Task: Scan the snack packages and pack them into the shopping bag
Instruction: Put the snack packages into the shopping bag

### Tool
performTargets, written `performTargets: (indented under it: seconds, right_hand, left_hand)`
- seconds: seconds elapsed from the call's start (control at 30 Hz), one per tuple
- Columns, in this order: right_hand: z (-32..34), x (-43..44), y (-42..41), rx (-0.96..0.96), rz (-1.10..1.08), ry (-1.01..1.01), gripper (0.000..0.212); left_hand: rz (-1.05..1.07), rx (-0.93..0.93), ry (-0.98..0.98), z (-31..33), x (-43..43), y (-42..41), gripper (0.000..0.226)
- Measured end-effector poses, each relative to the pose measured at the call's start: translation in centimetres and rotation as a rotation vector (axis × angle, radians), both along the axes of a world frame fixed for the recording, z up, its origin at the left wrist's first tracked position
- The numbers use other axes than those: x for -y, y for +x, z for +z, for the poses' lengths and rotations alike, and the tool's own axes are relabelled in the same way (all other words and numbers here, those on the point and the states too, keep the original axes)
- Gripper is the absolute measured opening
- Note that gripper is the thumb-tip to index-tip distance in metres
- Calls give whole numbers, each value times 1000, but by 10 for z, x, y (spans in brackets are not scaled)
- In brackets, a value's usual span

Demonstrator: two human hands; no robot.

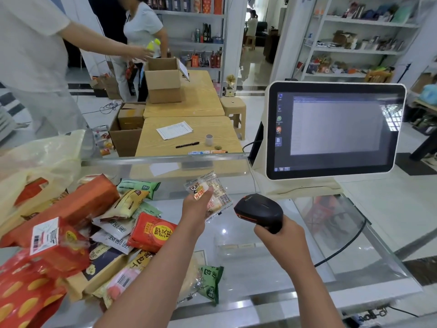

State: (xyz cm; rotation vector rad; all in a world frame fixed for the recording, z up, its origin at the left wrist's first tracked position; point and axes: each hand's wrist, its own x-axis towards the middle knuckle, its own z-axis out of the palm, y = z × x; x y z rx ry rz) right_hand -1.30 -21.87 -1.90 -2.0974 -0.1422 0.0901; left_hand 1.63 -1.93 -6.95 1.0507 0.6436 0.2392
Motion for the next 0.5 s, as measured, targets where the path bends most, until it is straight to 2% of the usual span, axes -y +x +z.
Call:
performTargets:
  seconds: [0.5]
  right_hand:
    - [-1, 5, 0, -65, -10, 78, 14]
  left_hand:
    - [-7, -47, 53, -8, -2, -2, 16]
